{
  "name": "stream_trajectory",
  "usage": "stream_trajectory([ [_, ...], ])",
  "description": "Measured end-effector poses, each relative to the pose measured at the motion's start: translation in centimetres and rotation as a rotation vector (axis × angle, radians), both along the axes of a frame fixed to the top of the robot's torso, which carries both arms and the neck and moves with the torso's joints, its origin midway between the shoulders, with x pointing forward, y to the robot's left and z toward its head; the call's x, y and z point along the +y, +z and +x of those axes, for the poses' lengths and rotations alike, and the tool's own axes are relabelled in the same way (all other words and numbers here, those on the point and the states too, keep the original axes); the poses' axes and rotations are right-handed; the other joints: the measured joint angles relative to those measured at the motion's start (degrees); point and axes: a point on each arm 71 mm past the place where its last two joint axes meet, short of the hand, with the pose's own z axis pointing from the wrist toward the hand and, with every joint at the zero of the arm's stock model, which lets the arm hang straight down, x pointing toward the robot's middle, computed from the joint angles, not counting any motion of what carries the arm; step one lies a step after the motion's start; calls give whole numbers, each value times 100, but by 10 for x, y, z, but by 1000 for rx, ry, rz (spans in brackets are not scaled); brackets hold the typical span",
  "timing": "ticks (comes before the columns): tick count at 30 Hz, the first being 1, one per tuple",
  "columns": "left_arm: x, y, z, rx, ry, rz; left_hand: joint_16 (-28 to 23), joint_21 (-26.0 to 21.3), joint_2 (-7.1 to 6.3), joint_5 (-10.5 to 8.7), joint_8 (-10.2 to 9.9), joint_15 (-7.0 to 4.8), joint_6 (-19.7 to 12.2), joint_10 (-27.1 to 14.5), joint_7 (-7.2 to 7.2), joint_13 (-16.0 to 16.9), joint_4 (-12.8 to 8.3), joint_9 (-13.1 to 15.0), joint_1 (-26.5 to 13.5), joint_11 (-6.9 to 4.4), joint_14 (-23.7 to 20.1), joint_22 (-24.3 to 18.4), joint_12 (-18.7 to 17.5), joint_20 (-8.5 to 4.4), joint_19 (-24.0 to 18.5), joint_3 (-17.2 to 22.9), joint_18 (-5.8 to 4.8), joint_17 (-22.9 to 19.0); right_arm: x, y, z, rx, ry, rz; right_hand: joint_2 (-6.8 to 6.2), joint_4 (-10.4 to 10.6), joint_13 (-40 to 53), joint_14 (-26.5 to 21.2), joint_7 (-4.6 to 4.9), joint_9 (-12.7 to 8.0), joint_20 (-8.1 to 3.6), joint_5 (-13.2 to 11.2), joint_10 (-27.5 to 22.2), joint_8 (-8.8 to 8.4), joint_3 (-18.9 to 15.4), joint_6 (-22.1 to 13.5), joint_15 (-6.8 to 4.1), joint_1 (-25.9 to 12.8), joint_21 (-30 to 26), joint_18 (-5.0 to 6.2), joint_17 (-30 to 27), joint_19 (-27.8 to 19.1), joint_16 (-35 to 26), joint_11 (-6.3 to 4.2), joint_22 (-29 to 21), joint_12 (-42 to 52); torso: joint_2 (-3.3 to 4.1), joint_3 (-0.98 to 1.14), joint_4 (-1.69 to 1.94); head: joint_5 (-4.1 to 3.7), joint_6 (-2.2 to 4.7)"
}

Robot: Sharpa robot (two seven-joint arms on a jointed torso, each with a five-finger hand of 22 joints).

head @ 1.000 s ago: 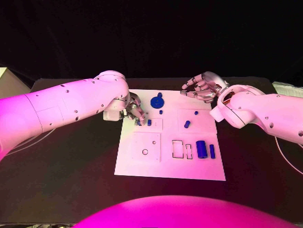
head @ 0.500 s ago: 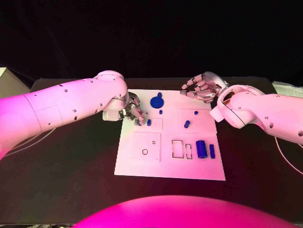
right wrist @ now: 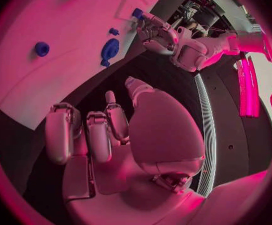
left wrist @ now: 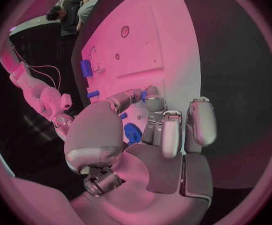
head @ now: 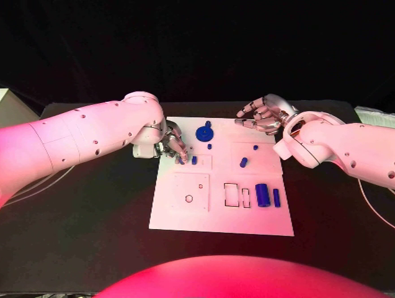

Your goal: Assemble the parts on the task board

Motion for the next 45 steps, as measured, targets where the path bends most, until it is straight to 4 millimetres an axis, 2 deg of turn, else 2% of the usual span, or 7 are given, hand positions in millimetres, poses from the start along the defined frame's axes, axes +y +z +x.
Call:
stream_trajectory([
  [8,1,0,1,9,9,-9,0,-24,7,-12,0,0,0,-11,0,4,-66,-41,7,11,0,0,0,21,-21,-68,0,0,0,0,0,1,0,0,0,0,0,0,0,0,0,0,0,0,0,0,0,0,0,0,0,0,0,0,0,0,0,1,2,1,0],
  [15,2,0,1,13,13,-12,0,-46,45,-12,0,0,0,-87,0,-8,125,-86,45,-4,0,0,0,21,-20,-322,0,0,0,-1,0,1,0,0,0,0,-1,0,0,0,0,0,0,0,0,0,0,0,0,0,0,0,0,0,-1,0,0,-1,4,2,0],
  [17,2,0,1,14,14,-12,0,-46,32,-12,0,0,0,-141,0,-8,133,-90,32,-38,0,0,0,21,-20,-348,0,0,0,-1,0,2,0,0,0,0,-1,0,0,0,0,0,0,0,0,0,0,0,0,0,0,0,0,0,-1,0,0,-3,4,2,0],
  [24,3,0,1,16,19,-14,0,-46,-34,-12,0,0,1,-164,-2,-31,166,-103,-35,-61,0,-1,0,21,-20,-392,0,0,0,-1,0,2,0,-1,0,0,-1,0,0,0,0,0,0,0,0,0,0,0,0,0,0,0,0,0,-1,0,1,-3,3,2,0],
  [32,4,0,1,17,22,-18,-22,-50,-51,-12,-2,0,-19,-224,-23,-44,206,-118,-52,-80,0,-1,0,21,-20,-464,0,0,0,-1,0,2,0,-1,0,0,4,0,0,0,0,0,0,0,0,0,0,0,0,0,0,0,0,0,-2,0,0,-3,3,2,0],
  [37,5,0,1,17,23,-19,-22,-67,-89,-12,-179,0,-18,-275,-26,-62,252,-134,-42,-90,0,-1,0,40,-40,-510,0,0,0,-1,0,3,0,-1,0,0,3,0,0,0,0,0,0,0,0,0,0,0,0,0,0,0,0,0,2,0,-1,-3,3,1,0],
  [45,5,1,1,17,23,-20,-36,-85,-88,-12,-234,11,-33,-287,-15,-88,268,-148,-42,-79,-12,-1,0,40,-40,-559,0,0,0,-1,0,3,0,-1,0,0,3,0,0,0,0,0,0,0,0,0,0,0,0,0,0,0,0,0,3,0,0,-3,2,1,0],
])
